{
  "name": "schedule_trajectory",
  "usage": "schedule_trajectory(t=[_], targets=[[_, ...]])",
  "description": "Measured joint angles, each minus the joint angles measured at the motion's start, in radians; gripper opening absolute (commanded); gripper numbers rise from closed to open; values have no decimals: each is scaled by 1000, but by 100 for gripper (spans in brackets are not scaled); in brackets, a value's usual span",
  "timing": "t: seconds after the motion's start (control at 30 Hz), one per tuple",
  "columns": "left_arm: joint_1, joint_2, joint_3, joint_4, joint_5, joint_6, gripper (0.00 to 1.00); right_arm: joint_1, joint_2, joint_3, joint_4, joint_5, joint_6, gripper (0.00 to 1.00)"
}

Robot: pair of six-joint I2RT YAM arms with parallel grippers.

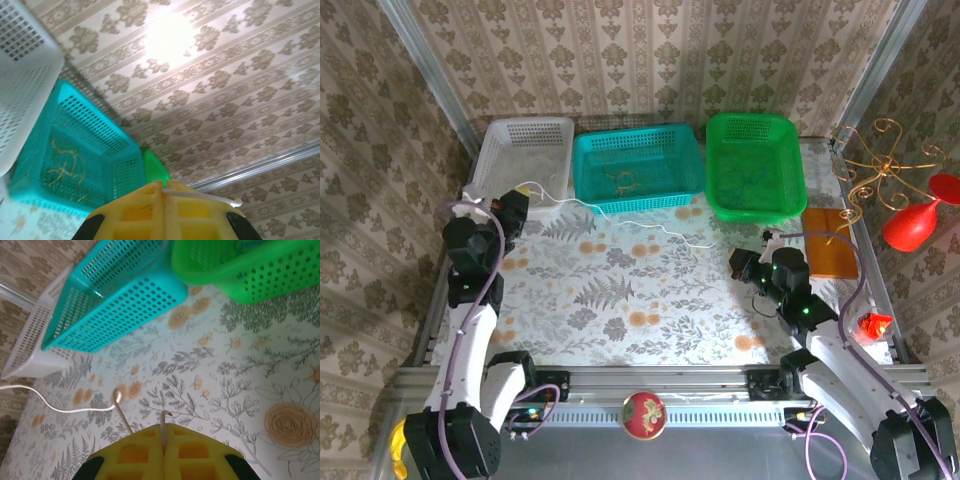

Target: Untangle the cables

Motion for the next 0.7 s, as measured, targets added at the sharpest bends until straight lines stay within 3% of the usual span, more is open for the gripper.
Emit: schedule_trajectory(t=[0.17, 0.3, 0.4, 0.5, 0.7], targets=[[0, 59, 83, 53, 24, -8, 0, 0, 49, 3, 51, -121, 3, 2], [0, 118, 138, 102, 34, -19, 0, 3, 109, 57, 58, -221, 0, 43], [0, 168, 201, 130, 37, -19, 0, 9, 129, 106, 64, -264, -2, 61], [8, 228, 297, 148, 47, -19, 0, 11, 124, 141, 65, -280, -8, 67], [61, 367, 542, 179, 66, -9, 0, 11, 113, 180, 30, -281, -20, 71]])
